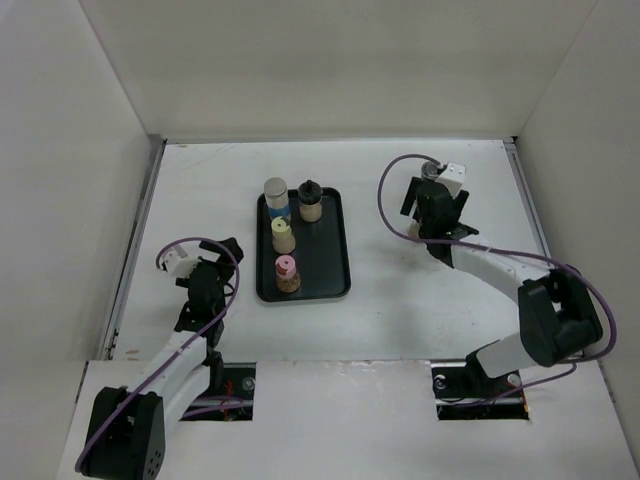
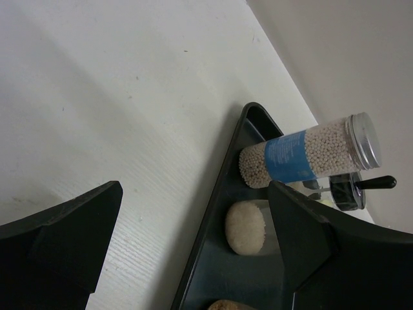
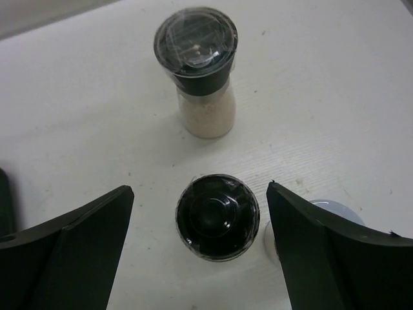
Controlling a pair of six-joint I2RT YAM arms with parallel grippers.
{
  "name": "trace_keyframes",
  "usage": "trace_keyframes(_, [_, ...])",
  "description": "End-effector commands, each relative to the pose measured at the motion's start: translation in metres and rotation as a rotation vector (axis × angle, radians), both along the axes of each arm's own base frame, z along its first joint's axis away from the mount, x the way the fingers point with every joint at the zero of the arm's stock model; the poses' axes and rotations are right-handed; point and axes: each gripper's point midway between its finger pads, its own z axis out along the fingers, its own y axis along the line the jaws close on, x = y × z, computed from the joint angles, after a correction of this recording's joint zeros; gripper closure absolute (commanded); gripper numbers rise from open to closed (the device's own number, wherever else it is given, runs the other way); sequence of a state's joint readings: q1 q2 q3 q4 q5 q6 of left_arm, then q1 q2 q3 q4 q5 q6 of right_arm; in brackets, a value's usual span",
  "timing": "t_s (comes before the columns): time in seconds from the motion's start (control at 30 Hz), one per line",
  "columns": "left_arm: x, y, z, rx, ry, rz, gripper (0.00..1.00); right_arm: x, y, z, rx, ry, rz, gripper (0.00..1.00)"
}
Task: Organize the condiment bottles
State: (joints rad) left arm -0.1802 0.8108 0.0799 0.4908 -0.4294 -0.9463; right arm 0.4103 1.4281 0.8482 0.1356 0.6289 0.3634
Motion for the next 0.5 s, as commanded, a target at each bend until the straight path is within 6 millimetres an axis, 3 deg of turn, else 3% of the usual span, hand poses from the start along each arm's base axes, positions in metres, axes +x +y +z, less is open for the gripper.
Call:
trace_keyframes(0.0, [0.009,-0.005,0.023,-0.013,-0.071,-0.012,0.0,0.012,-0.003,-0.005,-0.005,0.019,-0.027,0.09])
trace_keyframes(0.3, [0.007,-0.001,0.026,-0.011,-0.084,0.002,0.0,0.027,0.007,-0.029,-0.017,0.079,-0.008,0.17])
trace_keyframes(0.47, [0.008,-0.003,0.023,-0.012,-0.074,-0.008,0.0,0.032,0.01,-0.025,-0.012,0.05,-0.013,0.41])
